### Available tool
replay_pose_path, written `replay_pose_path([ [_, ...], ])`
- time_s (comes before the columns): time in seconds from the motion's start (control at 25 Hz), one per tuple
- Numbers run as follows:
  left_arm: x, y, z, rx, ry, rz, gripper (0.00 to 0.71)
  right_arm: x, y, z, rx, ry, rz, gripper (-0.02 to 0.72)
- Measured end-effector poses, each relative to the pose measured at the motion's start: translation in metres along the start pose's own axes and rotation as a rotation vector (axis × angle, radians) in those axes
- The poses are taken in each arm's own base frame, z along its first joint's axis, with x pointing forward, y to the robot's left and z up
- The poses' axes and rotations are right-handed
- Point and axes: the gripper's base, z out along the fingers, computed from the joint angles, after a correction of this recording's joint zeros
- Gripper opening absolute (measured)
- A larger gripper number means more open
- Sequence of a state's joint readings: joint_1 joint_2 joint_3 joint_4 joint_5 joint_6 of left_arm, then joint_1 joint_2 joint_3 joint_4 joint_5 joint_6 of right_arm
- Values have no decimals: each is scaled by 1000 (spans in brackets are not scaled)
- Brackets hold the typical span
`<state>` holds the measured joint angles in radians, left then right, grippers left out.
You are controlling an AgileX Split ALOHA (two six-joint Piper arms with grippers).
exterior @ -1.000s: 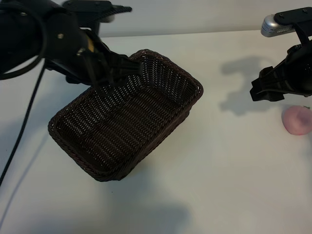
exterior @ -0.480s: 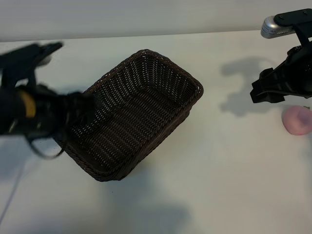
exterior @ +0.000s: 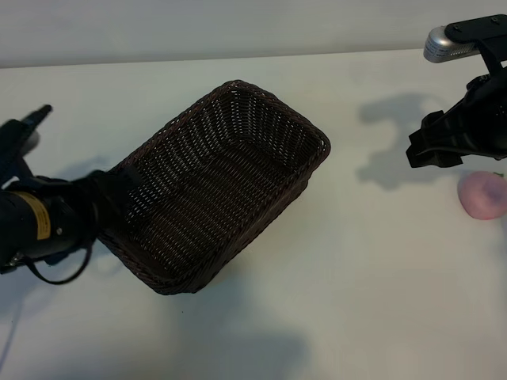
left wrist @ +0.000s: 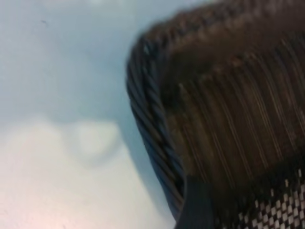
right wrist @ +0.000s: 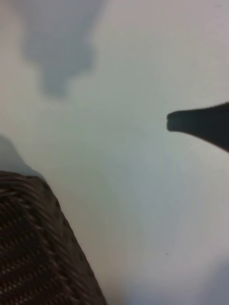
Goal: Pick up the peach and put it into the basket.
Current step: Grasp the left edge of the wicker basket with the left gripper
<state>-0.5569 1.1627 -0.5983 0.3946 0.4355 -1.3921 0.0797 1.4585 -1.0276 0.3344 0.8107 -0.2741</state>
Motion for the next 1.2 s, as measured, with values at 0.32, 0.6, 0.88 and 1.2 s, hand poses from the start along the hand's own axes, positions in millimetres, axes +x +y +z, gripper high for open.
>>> replay_pose_path([
  [0.32,-6,2,0,-13,-72,-109,525,0,0,0,-4,5,3,595],
  [0.6,-6,1,0,-8,-68,-119,523,2,1,0,-6,18,1,595],
  [0.88,-4,18,3,-194,-78,-169,521,2,1,0,-6,21,0,595],
  [1.2,4,19,27,-190,-64,-231,521,2,1,0,-7,24,-1,595],
])
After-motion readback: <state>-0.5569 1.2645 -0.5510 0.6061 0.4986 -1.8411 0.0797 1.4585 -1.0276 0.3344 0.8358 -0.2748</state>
